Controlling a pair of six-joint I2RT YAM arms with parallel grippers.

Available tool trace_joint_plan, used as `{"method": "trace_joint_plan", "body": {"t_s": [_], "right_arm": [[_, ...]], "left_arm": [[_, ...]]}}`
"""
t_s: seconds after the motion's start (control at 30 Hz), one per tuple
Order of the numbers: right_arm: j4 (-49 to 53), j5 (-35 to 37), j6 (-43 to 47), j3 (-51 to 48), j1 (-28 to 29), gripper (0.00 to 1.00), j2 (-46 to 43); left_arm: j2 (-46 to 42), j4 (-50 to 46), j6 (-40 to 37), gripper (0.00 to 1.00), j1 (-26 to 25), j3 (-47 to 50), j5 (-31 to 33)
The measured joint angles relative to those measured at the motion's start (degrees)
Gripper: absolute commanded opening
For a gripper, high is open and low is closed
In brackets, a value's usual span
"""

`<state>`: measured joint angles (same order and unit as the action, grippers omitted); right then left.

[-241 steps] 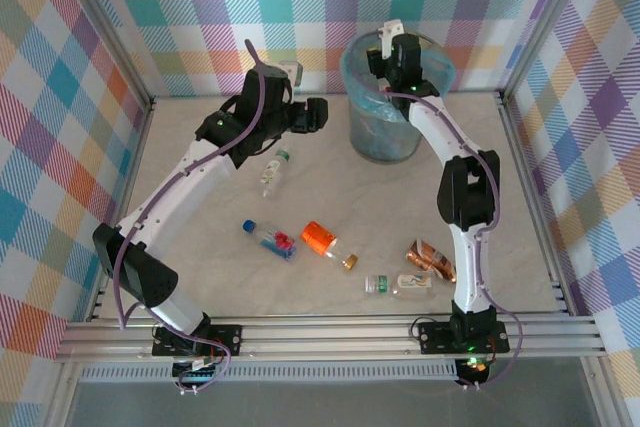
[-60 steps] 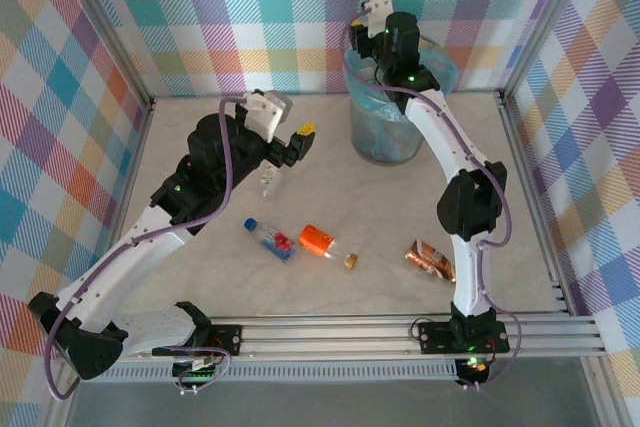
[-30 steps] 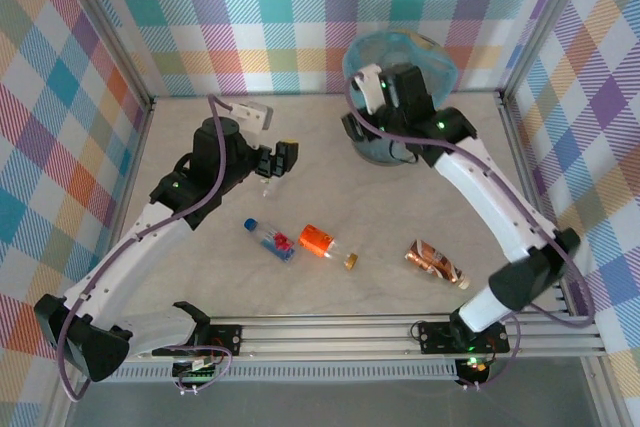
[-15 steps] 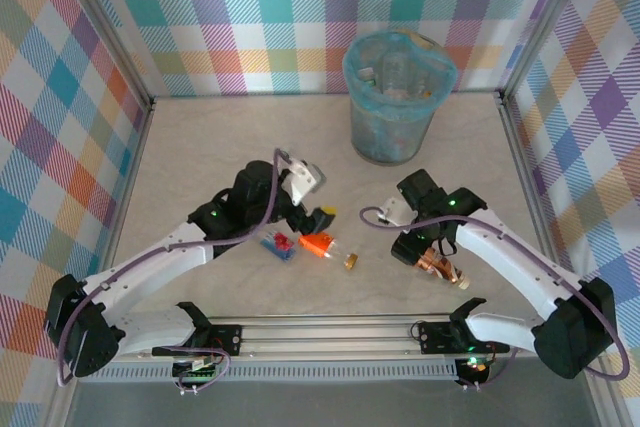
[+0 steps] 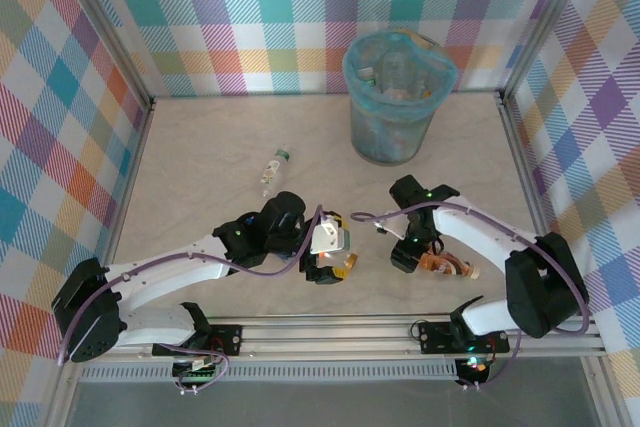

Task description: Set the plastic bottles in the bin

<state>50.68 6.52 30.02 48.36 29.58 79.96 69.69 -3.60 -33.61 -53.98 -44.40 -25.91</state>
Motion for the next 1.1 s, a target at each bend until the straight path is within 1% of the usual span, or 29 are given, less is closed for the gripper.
{"method": "trace_joint_plan", "body": {"t_s": [0.33,0.43,0.67,0.77,0.97,1.1], "right_arm": [[0.4,6.7,-0.5,0.0,0.0,0.93,0.5],[1.3,8.0,-0.5,-0.2,0.0,0.94,0.1],[1.6,9.3,0.5,-4.3,0.0,0.94,-4.4],[1.2,9.5,1.2,-6.2,0.0,0.91,-5.1],[-0.2,9.9,2.2,-7.1,0.0,0.73,-4.6],[-0.5,10.0,2.1,-6.8,0.0,0.65,-2.0]], "left_arm": [[0.0,0.9,-0.7,0.92,0.0,0.0,-0.2],[0.0,0.9,-0.7,0.92,0.0,0.0,-0.2],[0.0,1.0,-0.8,0.92,-0.3,0.0,-0.2],[0.0,1.0,-0.8,0.92,-0.7,0.0,-0.2],[0.0,1.0,-0.9,0.91,-1.4,0.0,0.0],[-0.4,0.8,-1.1,0.91,-1.5,0.0,0.3]]}}
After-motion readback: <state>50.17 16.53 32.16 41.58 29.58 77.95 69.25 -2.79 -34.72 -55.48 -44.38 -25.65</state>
